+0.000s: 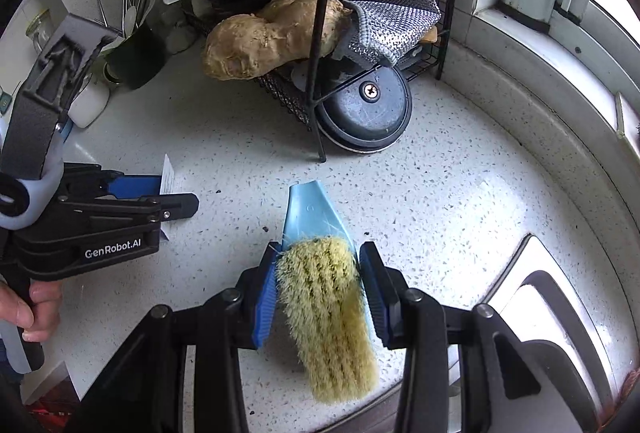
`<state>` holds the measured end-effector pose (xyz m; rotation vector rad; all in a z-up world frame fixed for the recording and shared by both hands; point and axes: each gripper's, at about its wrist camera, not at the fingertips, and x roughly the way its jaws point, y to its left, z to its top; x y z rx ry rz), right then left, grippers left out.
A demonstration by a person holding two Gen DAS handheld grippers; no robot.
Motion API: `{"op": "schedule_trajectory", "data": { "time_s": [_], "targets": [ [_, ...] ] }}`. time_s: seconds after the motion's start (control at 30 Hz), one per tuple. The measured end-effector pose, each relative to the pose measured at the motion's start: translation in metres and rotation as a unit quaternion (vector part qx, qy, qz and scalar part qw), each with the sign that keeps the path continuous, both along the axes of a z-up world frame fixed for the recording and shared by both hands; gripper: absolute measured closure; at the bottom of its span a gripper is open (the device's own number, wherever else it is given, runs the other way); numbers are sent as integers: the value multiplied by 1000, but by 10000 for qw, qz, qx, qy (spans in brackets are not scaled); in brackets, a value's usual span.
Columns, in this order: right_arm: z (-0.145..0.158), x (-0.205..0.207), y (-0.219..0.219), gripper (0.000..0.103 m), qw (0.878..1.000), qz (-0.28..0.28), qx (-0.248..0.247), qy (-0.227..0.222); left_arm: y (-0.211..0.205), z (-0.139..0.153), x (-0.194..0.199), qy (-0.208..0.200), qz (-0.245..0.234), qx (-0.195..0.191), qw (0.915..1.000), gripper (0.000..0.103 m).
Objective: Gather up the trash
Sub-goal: 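Grasp the printed leaflet with the left gripper while the right gripper holds the brush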
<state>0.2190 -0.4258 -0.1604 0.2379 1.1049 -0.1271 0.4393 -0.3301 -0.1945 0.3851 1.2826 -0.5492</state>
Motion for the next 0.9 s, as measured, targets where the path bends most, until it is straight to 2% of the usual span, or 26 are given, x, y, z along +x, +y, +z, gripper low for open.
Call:
{"op": "schedule_trajectory", "data": {
  "time_s": [0.07,0.1,0.4,0.53,0.73,0.9],
  "targets": [
    [0,-1,1,66,10000,-5,89,18,2,3,-10,-34,-169,-17,9998,99],
    [1,-2,3,66,10000,0,94,14,3,5,-16,-97,-243,-25,9997,100],
    [21,-22,46,66,9996,109,240,-99,41,43,-81,-555,-681,-196,9959,102],
    [31,-36,72,66,9993,220,260,-153,67,62,-105,-708,-606,-235,9954,102],
    [48,-56,111,67,9979,515,188,-344,128,81,-129,-874,-429,-333,9947,102],
    [54,-63,139,67,9967,692,152,-390,161,88,-146,-892,-171,-439,9949,102]
  ]
}}
